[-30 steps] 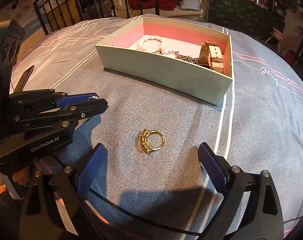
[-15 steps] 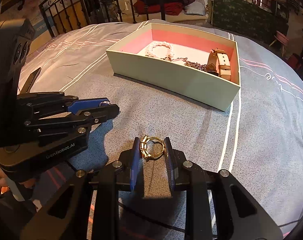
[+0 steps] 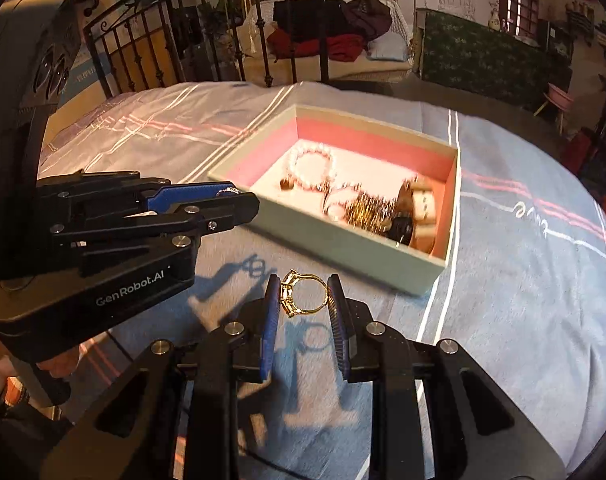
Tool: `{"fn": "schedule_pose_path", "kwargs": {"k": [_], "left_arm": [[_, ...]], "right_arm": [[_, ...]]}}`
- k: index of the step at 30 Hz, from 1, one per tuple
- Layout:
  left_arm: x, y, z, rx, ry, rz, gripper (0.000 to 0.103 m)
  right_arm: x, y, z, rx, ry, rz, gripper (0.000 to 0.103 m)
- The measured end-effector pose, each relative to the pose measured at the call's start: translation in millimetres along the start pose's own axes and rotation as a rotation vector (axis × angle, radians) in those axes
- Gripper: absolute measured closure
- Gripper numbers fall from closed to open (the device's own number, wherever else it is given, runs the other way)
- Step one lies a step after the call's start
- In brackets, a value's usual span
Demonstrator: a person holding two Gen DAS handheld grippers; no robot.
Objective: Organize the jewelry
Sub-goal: 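Drop the gold ring into the box with the right gripper while the left drops its ring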
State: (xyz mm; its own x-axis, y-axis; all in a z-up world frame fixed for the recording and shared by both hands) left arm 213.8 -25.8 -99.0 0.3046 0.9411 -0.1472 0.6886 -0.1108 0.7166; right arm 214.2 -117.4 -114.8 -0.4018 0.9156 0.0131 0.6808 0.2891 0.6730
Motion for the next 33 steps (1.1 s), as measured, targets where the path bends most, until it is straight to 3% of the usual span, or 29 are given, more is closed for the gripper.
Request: {"fn": "schedule_pose_path", "kwargs": {"k": [4, 10, 20, 33], "left_arm": [[4, 48, -2, -0.065, 0.022, 0.004, 0.086], [14, 84, 17, -0.052, 0.042, -0.023, 0.085], [18, 78, 47, 0.018, 0.044, -0.046, 0.085], [25, 81, 64, 0.060, 0.018, -0.094, 0.085]], "right_arm": [[-15, 43, -8, -0.079, -0.036, 0.007, 0.078], [-37, 82, 1, -0.100, -0.069, 0.041, 0.078], [-41, 81, 37, -0.027, -0.077, 0.052, 0.078], [-40, 77, 45, -0.003, -0.066, 0.056, 0.078]]}}
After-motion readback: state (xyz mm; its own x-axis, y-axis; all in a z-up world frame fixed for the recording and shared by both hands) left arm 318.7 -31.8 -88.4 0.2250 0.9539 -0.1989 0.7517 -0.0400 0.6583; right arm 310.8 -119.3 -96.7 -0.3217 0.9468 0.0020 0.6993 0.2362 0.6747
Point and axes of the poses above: each gripper's, at about its wrist camera, not at the fingertips, and z roughly the way its jaws point, x to its left, y to its top, the point moved 2 cm from there along z, roughly the way its jaws point, and after that the axes turned 6 degrees about -y, right-handed, at the moved point
